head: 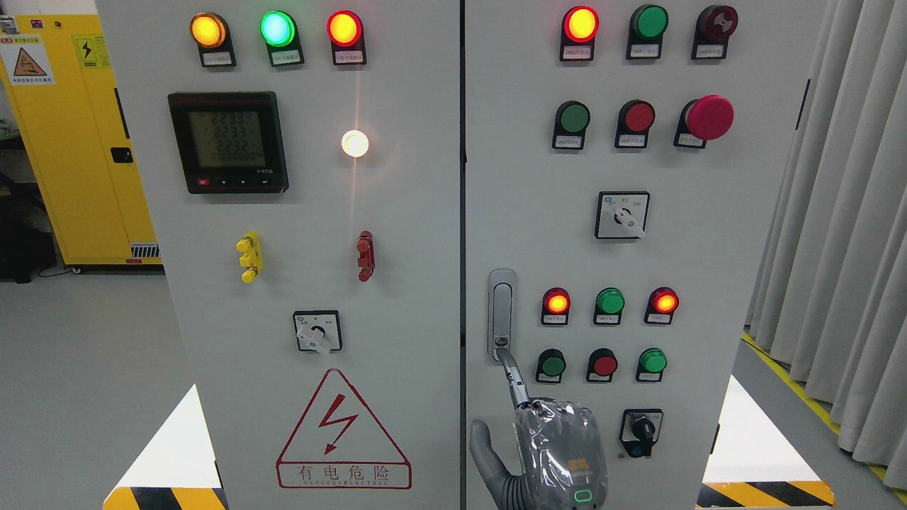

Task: Release door handle

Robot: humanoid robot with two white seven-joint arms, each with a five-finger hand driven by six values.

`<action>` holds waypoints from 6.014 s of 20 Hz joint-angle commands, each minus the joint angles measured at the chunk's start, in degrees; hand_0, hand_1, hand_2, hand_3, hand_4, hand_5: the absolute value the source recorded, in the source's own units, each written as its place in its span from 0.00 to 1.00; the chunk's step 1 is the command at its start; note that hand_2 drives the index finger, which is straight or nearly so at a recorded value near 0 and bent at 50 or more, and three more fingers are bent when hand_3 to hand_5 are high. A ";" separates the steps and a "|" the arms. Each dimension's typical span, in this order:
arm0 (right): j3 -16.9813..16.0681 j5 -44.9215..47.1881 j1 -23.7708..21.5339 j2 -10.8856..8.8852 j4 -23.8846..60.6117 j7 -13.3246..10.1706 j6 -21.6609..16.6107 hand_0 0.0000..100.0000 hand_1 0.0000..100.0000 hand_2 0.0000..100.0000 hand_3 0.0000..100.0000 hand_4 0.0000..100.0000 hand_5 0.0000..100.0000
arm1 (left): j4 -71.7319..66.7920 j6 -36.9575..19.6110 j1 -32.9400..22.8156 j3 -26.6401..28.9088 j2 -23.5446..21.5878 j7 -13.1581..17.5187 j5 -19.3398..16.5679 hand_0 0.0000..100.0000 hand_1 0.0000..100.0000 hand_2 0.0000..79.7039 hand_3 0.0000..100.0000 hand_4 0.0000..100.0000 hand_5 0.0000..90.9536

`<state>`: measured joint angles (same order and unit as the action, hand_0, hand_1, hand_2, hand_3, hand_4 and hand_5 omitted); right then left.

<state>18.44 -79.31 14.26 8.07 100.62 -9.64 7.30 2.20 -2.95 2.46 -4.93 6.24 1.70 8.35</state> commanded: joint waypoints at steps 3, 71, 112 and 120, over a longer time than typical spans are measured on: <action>0.19 -0.85 1.47 0.02 -3.32 -0.02 0.44 0.64 0.42 0.03 1.00 1.00 1.00 | 0.00 0.05 0.00 0.01 0.00 -0.03 0.00 0.12 0.56 0.00 0.00 0.00 0.00; -0.51 -0.76 2.44 0.28 -4.99 2.44 2.28 0.65 0.41 0.09 1.00 1.00 1.00 | 0.00 0.05 0.00 0.01 0.00 -0.03 0.00 0.12 0.56 0.00 0.00 0.00 0.00; 0.10 -0.58 1.64 0.02 -1.92 3.14 2.28 0.66 0.42 0.08 1.00 1.00 1.00 | 0.00 0.05 0.00 0.01 0.00 -0.03 0.00 0.12 0.56 0.00 0.00 0.00 0.00; 0.10 -0.58 1.56 -0.07 -1.13 3.05 2.20 0.66 0.42 0.08 1.00 1.00 1.00 | 0.00 0.05 0.00 0.01 0.00 -0.03 0.00 0.12 0.56 0.00 0.00 0.00 0.00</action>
<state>18.39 -79.89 15.82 8.14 97.95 -6.10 9.69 2.20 -2.95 2.46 -4.93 6.24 1.70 8.35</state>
